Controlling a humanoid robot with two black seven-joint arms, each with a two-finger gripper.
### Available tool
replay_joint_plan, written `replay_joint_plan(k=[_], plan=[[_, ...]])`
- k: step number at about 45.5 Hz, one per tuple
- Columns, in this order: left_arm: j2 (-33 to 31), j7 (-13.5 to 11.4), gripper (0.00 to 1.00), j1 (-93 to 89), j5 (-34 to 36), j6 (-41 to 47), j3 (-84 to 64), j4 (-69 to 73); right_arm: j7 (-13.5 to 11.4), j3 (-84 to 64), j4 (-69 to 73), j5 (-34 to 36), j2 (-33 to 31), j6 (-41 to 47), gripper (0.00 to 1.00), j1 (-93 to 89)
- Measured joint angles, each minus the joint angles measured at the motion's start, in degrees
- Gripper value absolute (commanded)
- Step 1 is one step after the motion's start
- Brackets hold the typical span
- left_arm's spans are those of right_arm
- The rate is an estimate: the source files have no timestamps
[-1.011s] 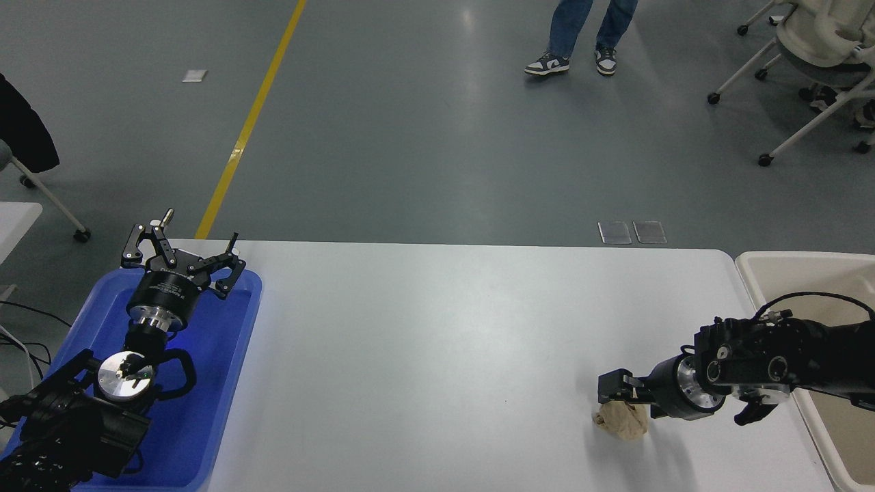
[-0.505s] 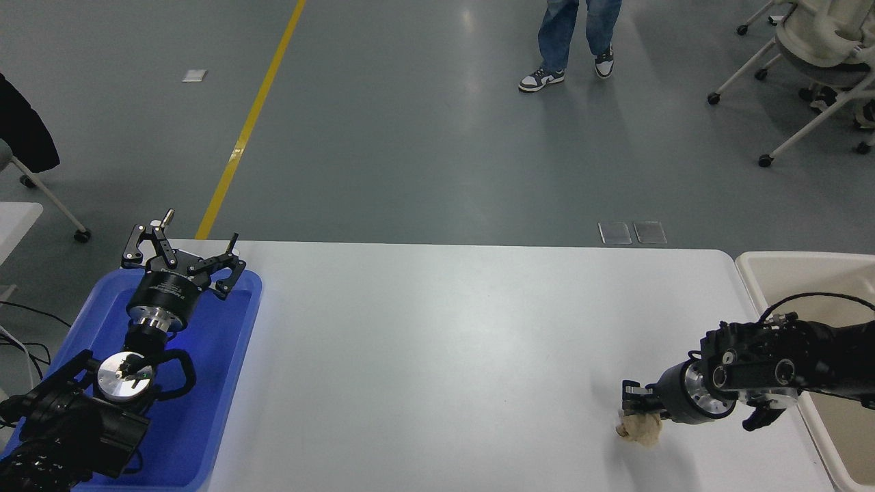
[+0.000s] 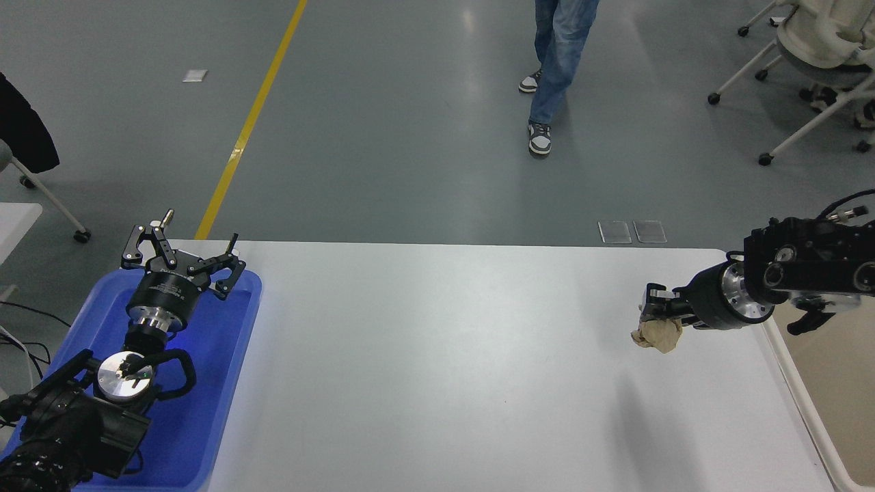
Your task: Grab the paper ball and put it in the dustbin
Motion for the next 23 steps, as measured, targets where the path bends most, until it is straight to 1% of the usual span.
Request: replay_joint_plan(k=[11, 23], plan=[[0.0, 0.0, 1.0, 0.0, 0.0, 0.0, 0.0, 0.0, -1.1, -3.8, 1.7, 0.0, -2.0, 4.4, 0.0, 10.8], [0.0, 0.0, 1.0, 0.0, 0.0, 0.0, 0.0, 0.0, -1.4, -6.0, 2.2, 0.0, -2.9, 7.4, 0.0, 17.6]])
